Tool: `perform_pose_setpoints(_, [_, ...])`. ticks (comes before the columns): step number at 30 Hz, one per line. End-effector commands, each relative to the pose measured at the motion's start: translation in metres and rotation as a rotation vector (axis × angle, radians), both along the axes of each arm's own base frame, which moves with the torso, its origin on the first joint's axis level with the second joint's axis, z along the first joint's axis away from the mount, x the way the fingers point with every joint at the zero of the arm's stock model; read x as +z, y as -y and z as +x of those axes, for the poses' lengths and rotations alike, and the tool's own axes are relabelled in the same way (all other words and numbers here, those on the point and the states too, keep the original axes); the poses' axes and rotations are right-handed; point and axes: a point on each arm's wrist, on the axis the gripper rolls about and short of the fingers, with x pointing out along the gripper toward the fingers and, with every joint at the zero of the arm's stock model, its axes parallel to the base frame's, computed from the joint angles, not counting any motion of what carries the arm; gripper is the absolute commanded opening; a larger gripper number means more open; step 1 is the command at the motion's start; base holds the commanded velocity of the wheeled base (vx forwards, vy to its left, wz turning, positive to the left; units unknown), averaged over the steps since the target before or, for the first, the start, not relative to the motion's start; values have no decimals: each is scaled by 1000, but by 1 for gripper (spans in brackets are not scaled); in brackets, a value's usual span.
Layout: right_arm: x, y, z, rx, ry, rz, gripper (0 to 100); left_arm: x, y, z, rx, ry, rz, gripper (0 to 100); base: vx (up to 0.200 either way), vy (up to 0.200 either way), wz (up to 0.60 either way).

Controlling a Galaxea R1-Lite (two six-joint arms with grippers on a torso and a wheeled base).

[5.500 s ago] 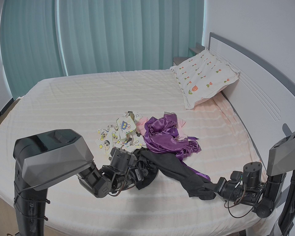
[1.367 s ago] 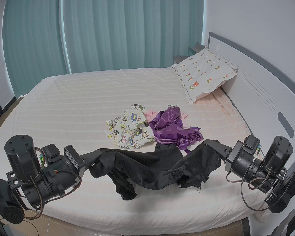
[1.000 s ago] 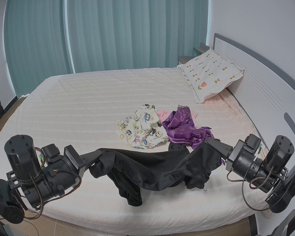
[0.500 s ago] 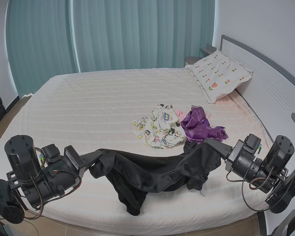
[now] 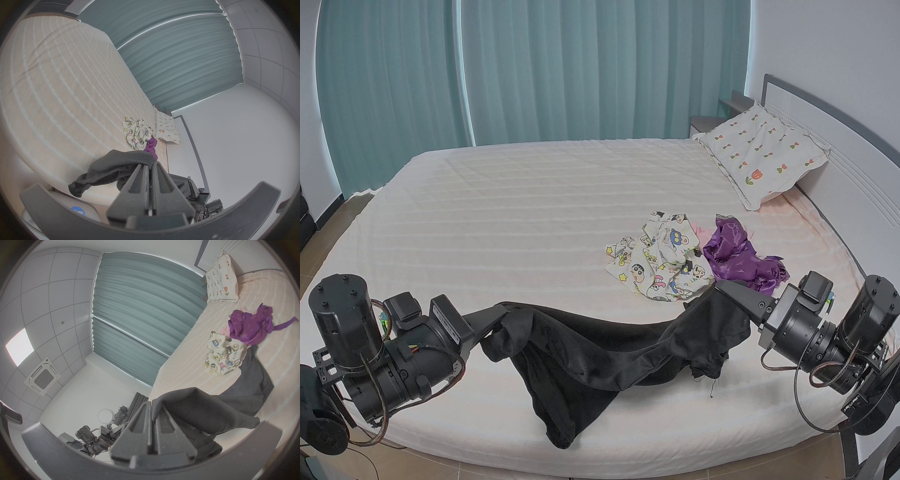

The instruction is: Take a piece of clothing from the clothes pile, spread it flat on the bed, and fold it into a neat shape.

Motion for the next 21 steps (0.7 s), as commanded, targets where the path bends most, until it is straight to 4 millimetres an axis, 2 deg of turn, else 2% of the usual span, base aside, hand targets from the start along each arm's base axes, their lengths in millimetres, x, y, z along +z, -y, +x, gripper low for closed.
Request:
perform_pose_setpoints(1, [2, 0, -2, 6, 15, 5, 0, 0, 0, 0, 2, 1, 0, 0, 0, 200, 0])
perform_pose_setpoints(21, [3, 0, -1, 5, 18, 5, 0, 1, -2, 1, 13, 4, -2, 0, 0, 200, 0])
